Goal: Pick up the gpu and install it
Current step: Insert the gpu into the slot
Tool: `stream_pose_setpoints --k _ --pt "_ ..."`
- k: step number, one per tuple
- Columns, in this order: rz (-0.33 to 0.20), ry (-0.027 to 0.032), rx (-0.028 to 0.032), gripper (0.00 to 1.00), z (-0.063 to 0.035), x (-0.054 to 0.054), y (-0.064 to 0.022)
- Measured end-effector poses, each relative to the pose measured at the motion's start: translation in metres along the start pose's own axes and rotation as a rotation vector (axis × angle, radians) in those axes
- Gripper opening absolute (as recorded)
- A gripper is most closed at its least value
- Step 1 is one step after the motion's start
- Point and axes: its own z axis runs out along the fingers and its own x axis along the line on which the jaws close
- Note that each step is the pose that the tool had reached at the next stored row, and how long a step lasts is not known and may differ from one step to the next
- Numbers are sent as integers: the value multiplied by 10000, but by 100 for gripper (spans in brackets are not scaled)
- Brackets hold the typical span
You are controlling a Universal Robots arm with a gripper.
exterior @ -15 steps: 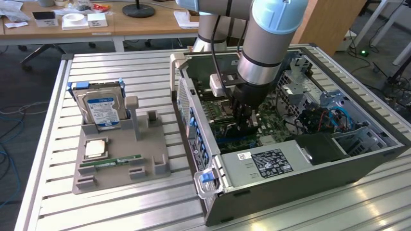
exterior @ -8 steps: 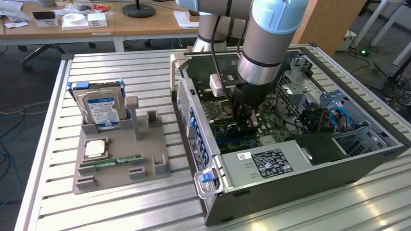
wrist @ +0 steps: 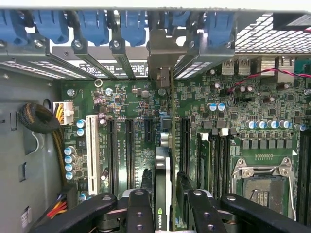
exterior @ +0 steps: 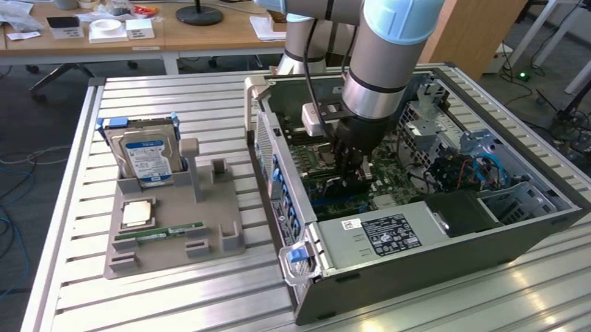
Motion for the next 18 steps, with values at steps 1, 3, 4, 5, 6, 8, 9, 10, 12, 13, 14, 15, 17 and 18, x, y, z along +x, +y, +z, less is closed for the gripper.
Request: stream_pose_setpoints --k 1,3,4,5,6,8,9,10,12,13,14,15,17,18 --pt "1 -1 1 34 0 0 0" --pt "0 -1 1 34 0 0 0" --pt "0 1 0 34 -1 0 0" --pt "0 1 0 34 -1 0 0" --pt "0 1 -1 34 -1 0 0" --pt "0 1 -1 34 -2 -1 0" --pt "-2 3 -2 34 -2 -3 -1" --pt "-2 3 -1 34 -2 -4 -1" --pt "0 1 0 34 -1 -5 0" --pt "0 1 -1 34 -1 -5 0" --pt "0 1 0 34 -1 -6 0" --pt "0 0 0 34 -1 -8 0" --pt "0 1 0 34 -1 -8 0" --pt "0 1 0 34 -1 -8 0"
